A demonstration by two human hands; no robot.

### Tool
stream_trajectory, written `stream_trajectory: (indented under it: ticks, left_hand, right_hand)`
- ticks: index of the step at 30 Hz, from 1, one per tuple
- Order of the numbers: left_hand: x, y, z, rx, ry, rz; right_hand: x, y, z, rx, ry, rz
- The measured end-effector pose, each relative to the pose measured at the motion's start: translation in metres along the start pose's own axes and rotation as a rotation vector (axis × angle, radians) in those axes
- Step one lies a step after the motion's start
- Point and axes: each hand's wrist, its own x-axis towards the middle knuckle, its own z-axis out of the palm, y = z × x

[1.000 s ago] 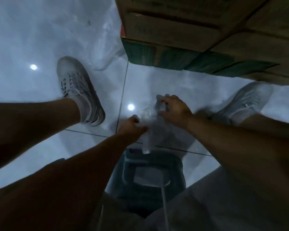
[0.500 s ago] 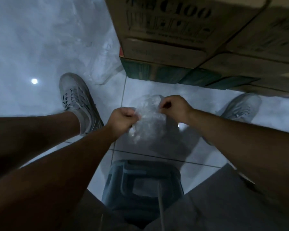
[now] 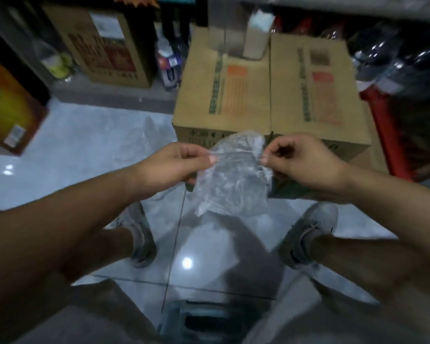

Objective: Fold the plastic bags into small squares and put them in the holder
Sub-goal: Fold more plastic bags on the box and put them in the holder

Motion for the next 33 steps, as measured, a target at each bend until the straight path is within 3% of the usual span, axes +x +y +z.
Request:
stream_trajectory:
  ticks: [6,10,16,19,24,27,30,33]
  left_hand:
    - [0.006,0.069,-0.009,0.062,0.023,0.122]
    - [0.034,0.096,-0.010,0.130,0.055,0.214]
    - [0.073,0.110,-0.014,0.542,0.502,0.486]
    - [0.087,0.118,-0.012,0.573,0.506,0.599]
    - [0.116,0.112,-0.015,0.272,0.338,0.433]
    - [0.126,0.108,-0.013,0.136,0.282,0.400]
    - [0.131,0.103,-0.015,0.245,0.284,0.358]
    - [0.127,0.103,-0.022,0.388,0.189,0.091]
  right_hand:
    - [0.020,-0.047,-0.055,0.098,0.243,-0.080]
    - [0.047,-0.062,-0.065,0.173,0.261,-0.049]
    - [0.084,-0.068,-0.070,0.243,0.293,-0.060]
    - [0.097,-0.072,-0.073,0.310,0.295,-0.064]
    - [0.106,-0.073,-0.077,0.508,0.215,0.001]
    - [0.105,-0.067,-0.078,0.409,0.174,-0.023]
    - [0.104,-0.060,-0.081,0.397,0.207,-0.013]
    - [0.101,-0.053,-0.088,0.394,0.235,0.053]
